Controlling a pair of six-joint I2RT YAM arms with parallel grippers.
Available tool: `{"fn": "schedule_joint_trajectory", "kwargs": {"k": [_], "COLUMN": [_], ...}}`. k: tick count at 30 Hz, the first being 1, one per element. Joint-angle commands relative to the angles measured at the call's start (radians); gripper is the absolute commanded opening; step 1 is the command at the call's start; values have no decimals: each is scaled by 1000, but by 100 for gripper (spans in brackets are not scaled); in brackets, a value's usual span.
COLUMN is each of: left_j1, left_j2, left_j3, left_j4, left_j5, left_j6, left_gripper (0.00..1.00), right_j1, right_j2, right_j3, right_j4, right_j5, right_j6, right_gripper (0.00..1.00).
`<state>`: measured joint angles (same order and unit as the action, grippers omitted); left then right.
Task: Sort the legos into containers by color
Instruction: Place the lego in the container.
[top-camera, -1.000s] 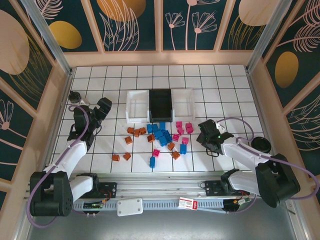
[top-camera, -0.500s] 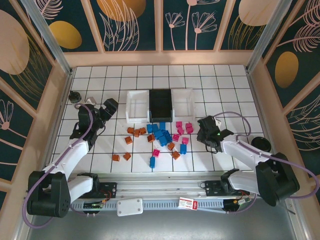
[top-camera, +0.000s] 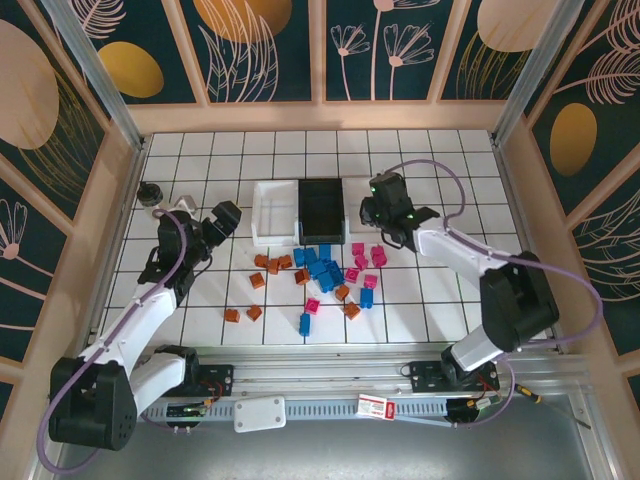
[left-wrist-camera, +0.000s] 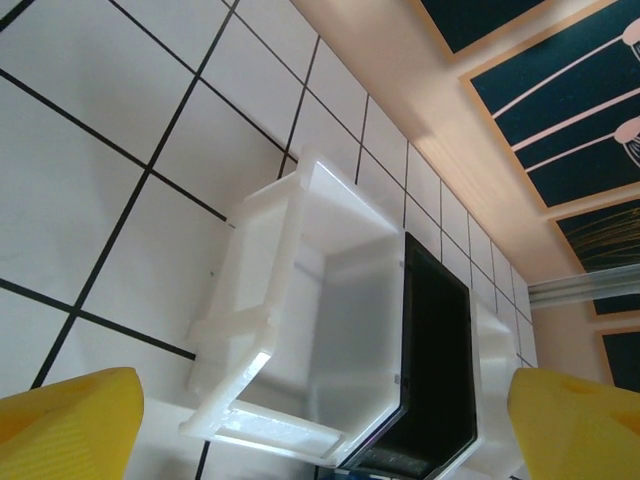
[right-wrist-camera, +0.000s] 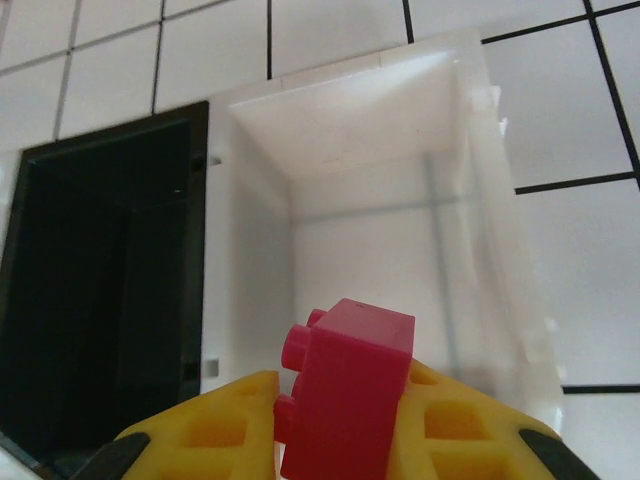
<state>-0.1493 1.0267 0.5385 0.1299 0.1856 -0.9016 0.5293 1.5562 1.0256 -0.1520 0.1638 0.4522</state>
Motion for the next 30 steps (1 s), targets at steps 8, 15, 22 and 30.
{"fn": "schedule_joint_trajectory", "kwargs": {"k": [8,15,22,30], "left_j1": [-4,-48,-71,-174], "left_j2": [3,-5,-70,-149], "left_j3": [31,-14,-58,-45], "left_j4": [-229,-355,-562,-802], "left_j5": [-87,-149,-171,-191], "left_j6": [62,20,-29,-43], "left_gripper": [90,82,74,78], "right_j1": [-23,-22,-22,-28], "right_j2": [139,61,-17,-51], "right_j3": [127,37,-74,-171], "right_j4": [64,113,149,200], "right_j5": [43,22,4,-8], "right_j6": [-50,-24,11,31], "right_gripper": [60,62,62,62]}}
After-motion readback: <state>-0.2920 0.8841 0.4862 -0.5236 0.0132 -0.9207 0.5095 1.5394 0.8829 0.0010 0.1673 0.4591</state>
